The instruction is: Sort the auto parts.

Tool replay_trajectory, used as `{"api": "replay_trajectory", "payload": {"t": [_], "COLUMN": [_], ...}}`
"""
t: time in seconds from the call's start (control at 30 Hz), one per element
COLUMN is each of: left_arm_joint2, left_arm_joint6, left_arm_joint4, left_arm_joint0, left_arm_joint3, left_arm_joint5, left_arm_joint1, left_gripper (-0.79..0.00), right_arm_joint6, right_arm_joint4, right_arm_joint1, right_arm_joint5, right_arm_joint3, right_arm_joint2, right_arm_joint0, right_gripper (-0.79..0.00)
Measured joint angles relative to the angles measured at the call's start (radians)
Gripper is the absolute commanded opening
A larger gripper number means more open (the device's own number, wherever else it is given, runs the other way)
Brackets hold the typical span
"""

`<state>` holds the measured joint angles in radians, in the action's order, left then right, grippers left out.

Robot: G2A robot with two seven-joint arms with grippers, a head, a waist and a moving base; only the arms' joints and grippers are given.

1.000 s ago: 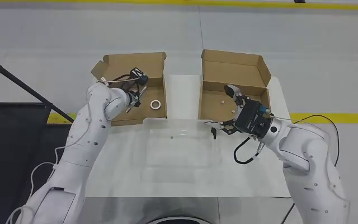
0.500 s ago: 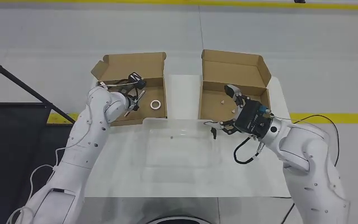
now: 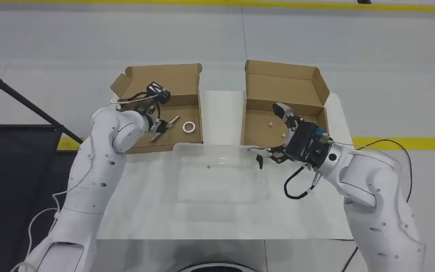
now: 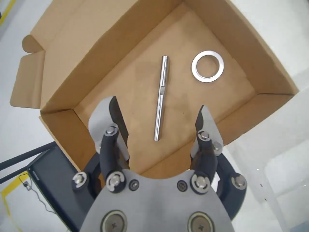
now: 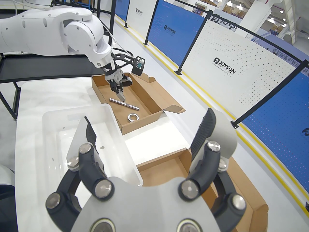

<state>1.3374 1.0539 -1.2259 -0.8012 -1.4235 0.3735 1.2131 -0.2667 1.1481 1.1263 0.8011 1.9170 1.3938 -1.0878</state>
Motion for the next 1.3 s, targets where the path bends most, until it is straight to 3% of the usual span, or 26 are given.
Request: {"api": "replay_trajectory", "payload": {"t": [0.3,0.77,0.9,1.13,1.17,1.3], "left_arm_joint2": [0.187,0.400,0.426,0.446,0.448,0.445], "left_arm_joint6": [-0.037,-0.225,-0.302,-0.452,-0.466,-0.510], "left_arm_joint4": [0.205,0.441,0.517,0.629,0.645,0.701], "left_arm_joint0": [-0.193,-0.506,-0.585,-0.711,-0.722,-0.749], "left_arm_joint3": [-0.279,-0.589,-0.639,-0.707,-0.712,-0.714], "left_arm_joint5": [-0.147,-0.331,-0.351,-0.329,-0.325,-0.306], "left_arm_joint1": [-0.019,-0.024,-0.020,-0.012,-0.012,-0.009], "left_gripper": [-0.099,-0.037,-0.055,-0.034,-0.003,0.000], "right_arm_joint6": [0.002,0.154,0.154,0.035,0.025,0.019], "right_arm_joint4": [0.003,0.295,0.312,0.373,0.378,0.380], "right_arm_joint1": [0.000,-0.003,-0.004,-0.008,-0.008,-0.008], "right_arm_joint5": [-0.005,-0.346,-0.421,-0.474,-0.478,-0.483], "right_arm_joint3": [0.002,-0.006,-0.024,-0.015,-0.014,-0.013], "right_arm_joint2": [0.001,0.080,0.112,0.139,0.141,0.143], "right_arm_joint0": [-0.002,-0.048,-0.075,-0.111,-0.114,-0.118], "right_gripper": [0.000,0.000,0.000,0.000,0.000,0.000]}}
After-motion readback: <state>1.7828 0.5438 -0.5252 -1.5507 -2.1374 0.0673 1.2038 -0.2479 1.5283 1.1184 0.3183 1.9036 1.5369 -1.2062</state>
